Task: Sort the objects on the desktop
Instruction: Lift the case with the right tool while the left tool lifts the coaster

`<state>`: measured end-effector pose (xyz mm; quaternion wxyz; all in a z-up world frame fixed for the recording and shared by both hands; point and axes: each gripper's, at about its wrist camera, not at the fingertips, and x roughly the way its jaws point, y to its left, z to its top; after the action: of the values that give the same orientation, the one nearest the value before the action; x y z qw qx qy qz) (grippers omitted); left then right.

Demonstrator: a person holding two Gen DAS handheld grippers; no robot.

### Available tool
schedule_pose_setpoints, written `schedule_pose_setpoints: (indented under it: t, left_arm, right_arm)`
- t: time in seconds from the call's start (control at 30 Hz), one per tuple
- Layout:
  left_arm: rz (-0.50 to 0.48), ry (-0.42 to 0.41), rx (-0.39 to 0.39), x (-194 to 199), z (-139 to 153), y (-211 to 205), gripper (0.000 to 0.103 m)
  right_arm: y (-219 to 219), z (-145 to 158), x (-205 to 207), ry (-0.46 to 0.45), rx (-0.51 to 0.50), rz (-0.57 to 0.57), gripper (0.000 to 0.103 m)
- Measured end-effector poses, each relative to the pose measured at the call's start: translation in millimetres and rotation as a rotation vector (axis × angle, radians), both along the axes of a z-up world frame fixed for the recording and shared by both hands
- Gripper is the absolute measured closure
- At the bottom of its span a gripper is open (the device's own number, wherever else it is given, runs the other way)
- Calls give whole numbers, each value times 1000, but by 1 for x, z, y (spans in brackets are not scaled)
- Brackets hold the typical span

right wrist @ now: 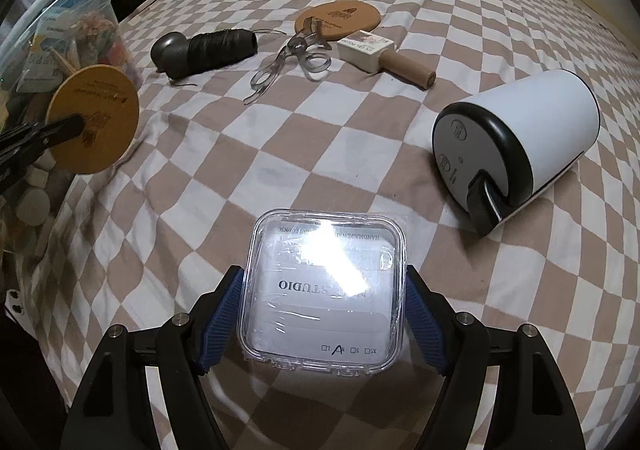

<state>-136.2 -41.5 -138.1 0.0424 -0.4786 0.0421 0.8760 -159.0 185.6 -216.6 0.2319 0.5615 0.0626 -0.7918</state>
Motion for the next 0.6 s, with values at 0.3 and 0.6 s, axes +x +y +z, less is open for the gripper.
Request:
schedule_pose_setpoints:
  t: [0.3,0.6]
  left_arm:
    - [-8,-25,-57,-4,-22,9,94]
    - [-18,-47,-73,-8,-42,12,95]
  right_arm:
    - [-4,-2,6,7,30,25,26]
    - [-14,3,4,-2,-14,-5,26]
